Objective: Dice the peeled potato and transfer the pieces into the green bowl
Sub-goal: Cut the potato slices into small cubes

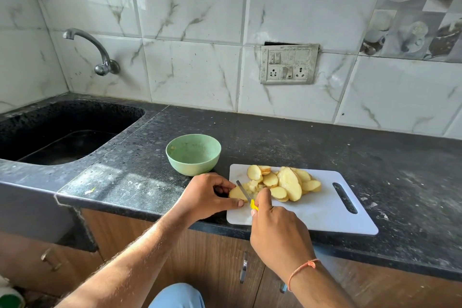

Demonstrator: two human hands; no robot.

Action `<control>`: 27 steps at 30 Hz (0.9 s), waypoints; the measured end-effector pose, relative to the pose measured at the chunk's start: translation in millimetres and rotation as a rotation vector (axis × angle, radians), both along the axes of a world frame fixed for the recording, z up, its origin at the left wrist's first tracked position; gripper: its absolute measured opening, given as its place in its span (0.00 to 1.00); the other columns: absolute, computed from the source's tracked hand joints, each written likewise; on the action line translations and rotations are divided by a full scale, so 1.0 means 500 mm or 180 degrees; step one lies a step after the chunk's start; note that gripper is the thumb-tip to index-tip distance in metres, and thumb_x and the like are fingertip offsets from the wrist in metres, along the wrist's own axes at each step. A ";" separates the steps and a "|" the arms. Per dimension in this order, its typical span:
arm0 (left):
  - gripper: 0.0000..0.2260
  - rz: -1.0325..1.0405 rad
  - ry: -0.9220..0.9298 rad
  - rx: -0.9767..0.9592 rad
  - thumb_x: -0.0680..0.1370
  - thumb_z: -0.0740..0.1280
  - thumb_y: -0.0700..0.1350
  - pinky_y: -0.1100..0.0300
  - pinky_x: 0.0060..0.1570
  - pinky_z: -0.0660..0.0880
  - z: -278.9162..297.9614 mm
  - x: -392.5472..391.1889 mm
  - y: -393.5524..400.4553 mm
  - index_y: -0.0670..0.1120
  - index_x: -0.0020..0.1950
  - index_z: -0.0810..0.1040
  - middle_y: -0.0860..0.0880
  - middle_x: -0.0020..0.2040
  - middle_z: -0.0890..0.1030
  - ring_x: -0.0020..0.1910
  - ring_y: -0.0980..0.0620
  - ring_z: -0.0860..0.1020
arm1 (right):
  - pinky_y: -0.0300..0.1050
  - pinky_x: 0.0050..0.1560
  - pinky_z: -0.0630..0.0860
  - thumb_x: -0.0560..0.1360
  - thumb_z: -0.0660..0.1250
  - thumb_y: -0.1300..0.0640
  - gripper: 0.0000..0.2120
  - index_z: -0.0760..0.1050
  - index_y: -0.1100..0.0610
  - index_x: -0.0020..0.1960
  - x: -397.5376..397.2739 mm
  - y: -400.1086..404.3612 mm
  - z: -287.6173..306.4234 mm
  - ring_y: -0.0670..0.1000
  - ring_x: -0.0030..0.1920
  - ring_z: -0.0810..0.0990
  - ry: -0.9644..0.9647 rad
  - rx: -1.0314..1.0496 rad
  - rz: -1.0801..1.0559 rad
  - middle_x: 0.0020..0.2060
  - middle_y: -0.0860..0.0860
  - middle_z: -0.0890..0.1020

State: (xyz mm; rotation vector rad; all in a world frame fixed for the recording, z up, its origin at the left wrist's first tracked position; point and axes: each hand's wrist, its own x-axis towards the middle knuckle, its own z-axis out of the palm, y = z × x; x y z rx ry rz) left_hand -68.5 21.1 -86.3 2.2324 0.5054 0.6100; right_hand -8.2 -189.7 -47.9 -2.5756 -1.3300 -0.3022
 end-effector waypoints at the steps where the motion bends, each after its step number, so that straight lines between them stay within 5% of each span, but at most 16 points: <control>1: 0.17 0.0001 0.0010 0.0006 0.64 0.86 0.59 0.64 0.45 0.79 0.001 0.000 0.000 0.58 0.49 0.88 0.58 0.44 0.85 0.45 0.60 0.82 | 0.46 0.27 0.58 0.86 0.50 0.53 0.20 0.53 0.55 0.76 -0.002 0.001 -0.001 0.55 0.38 0.74 -0.0046 -0.0072 -0.0005 0.41 0.51 0.78; 7: 0.18 0.0038 0.0075 -0.0004 0.64 0.86 0.59 0.64 0.44 0.79 0.002 0.001 -0.001 0.55 0.49 0.89 0.57 0.44 0.85 0.44 0.59 0.82 | 0.47 0.26 0.53 0.84 0.52 0.59 0.23 0.53 0.57 0.78 -0.019 0.013 -0.009 0.58 0.40 0.80 -0.0260 -0.0337 0.0009 0.39 0.52 0.76; 14: 0.17 0.0111 0.0072 -0.0034 0.64 0.86 0.58 0.66 0.42 0.78 0.005 0.002 -0.003 0.55 0.48 0.89 0.58 0.43 0.85 0.43 0.61 0.82 | 0.49 0.35 0.68 0.81 0.52 0.63 0.28 0.49 0.55 0.80 -0.016 0.019 0.000 0.57 0.38 0.72 -0.0077 -0.0402 0.0122 0.41 0.53 0.76; 20: 0.16 0.0072 0.0072 0.0015 0.65 0.85 0.58 0.60 0.47 0.81 0.004 0.000 -0.006 0.57 0.49 0.88 0.58 0.44 0.85 0.44 0.61 0.83 | 0.45 0.27 0.58 0.85 0.51 0.59 0.23 0.50 0.53 0.78 -0.020 -0.024 -0.002 0.56 0.38 0.75 0.0036 -0.0459 0.0250 0.45 0.53 0.82; 27: 0.18 0.0046 0.0114 0.0040 0.66 0.85 0.57 0.58 0.48 0.80 0.006 -0.001 -0.001 0.54 0.51 0.89 0.58 0.44 0.85 0.44 0.60 0.82 | 0.49 0.35 0.69 0.83 0.53 0.59 0.24 0.52 0.54 0.78 -0.009 0.008 -0.004 0.57 0.39 0.78 0.0064 -0.0456 0.0180 0.41 0.53 0.80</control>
